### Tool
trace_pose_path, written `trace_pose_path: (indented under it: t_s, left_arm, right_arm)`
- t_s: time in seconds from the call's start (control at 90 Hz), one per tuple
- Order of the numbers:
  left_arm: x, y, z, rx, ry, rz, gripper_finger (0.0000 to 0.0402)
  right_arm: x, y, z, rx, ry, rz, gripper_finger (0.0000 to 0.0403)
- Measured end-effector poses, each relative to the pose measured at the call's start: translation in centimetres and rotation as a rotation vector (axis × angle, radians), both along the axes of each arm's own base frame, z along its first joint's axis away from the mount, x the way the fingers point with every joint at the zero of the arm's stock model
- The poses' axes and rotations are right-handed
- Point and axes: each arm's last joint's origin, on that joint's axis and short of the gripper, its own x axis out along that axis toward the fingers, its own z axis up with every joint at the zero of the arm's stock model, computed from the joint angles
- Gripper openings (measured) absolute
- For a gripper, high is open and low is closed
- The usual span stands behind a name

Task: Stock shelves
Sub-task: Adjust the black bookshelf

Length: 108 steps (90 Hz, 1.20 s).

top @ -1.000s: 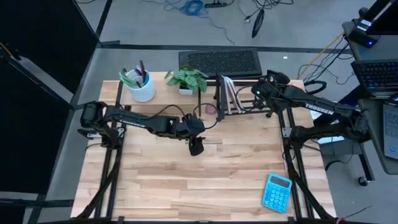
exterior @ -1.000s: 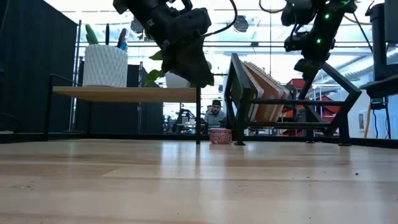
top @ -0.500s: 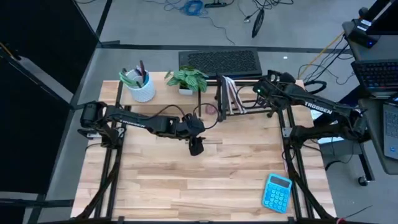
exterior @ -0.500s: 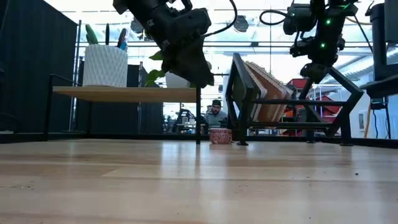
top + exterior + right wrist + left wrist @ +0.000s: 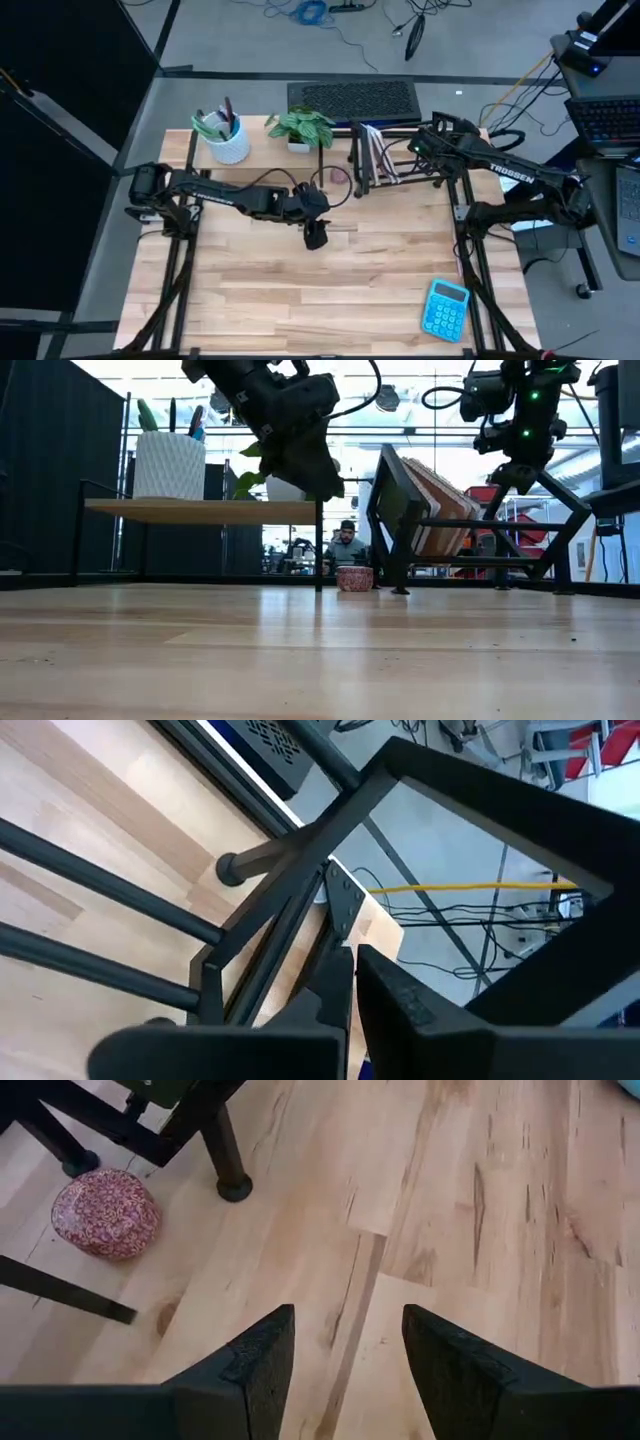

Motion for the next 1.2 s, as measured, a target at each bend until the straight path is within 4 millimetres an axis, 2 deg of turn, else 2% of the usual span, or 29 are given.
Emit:
trace_pose_path:
  t_s: [0.456,1.2]
  left_arm:
    - [0.0,0.0,0.0,0.004,0.001,-0.004,0.0173]
    - [0.0,0.1,0.0,0.005,0.002,-0.004,0.0173]
  right_arm:
    - [-0.1,0.2,0.1,-0.014,0.003,-0.016,0.0]
    - [1.9,1.8,0.7,-0.054,-0.052,0.157,0.0]
